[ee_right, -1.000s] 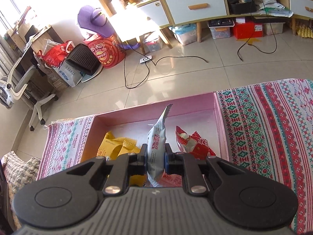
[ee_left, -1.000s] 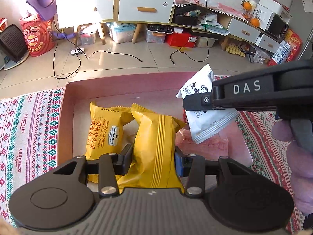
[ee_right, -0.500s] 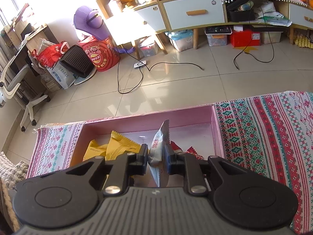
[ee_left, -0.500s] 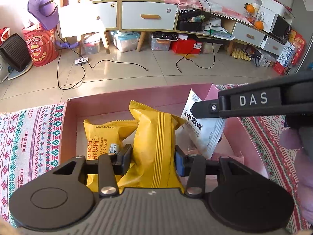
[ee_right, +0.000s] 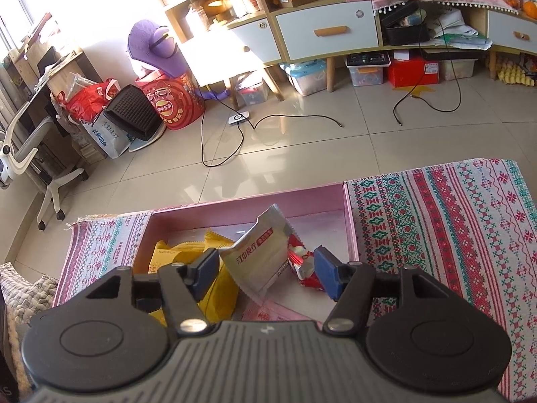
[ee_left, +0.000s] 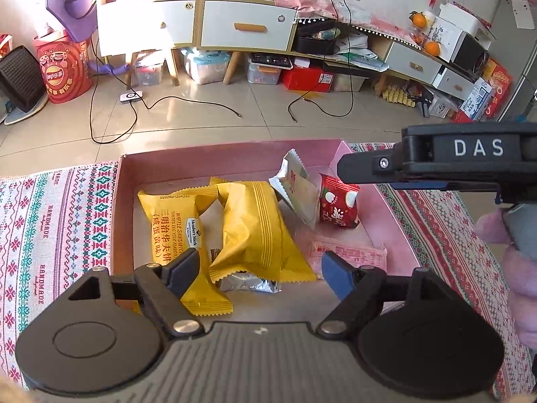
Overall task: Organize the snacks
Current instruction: 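Lift both open tools out of the box back over the pile, then grasp the clear wrapped bar with the left tool while the right tool grasps the yellow chip bag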
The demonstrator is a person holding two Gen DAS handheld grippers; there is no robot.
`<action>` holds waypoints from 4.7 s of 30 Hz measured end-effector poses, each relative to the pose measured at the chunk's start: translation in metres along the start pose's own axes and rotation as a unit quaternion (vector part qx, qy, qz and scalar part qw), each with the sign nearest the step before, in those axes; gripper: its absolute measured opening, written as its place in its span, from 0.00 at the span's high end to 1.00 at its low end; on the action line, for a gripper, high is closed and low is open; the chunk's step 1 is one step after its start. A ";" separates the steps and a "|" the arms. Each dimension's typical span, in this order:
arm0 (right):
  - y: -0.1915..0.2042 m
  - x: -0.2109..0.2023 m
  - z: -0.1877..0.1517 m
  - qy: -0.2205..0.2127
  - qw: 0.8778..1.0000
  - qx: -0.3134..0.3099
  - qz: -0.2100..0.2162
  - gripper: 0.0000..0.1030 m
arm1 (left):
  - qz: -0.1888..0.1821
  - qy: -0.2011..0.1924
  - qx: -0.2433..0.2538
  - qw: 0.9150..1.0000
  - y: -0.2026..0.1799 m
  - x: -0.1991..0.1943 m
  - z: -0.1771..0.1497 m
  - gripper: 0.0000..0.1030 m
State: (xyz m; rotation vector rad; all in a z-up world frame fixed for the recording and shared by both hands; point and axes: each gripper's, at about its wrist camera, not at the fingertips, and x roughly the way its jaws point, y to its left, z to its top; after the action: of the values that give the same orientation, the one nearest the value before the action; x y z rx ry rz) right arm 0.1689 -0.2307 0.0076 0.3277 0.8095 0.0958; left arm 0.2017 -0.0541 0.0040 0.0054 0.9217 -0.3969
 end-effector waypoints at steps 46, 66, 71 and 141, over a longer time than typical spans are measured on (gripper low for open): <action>-0.005 -0.071 -0.156 0.047 0.993 -0.086 -0.070 0.04 | -0.029 0.004 0.088 0.996 0.017 -0.105 -0.151 0.08; -0.007 -0.054 -0.156 0.080 0.994 -0.044 -0.066 0.24 | -0.029 0.063 0.201 0.977 -0.005 -0.061 -0.147 0.38; -0.006 -0.049 -0.162 0.089 0.993 -0.056 -0.062 0.30 | -0.020 0.077 0.203 0.976 -0.004 -0.062 -0.151 0.39; 0.022 -0.037 -0.175 0.167 0.941 -0.295 -0.009 0.27 | 0.003 0.103 0.130 0.986 -0.015 -0.054 -0.163 0.69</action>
State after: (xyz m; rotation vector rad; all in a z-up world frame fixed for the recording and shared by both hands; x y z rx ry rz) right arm 0.0172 -0.1738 -0.0722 -0.2729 1.0757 0.3761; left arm 0.0411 -0.0217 -0.0513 0.2930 1.0685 -0.5153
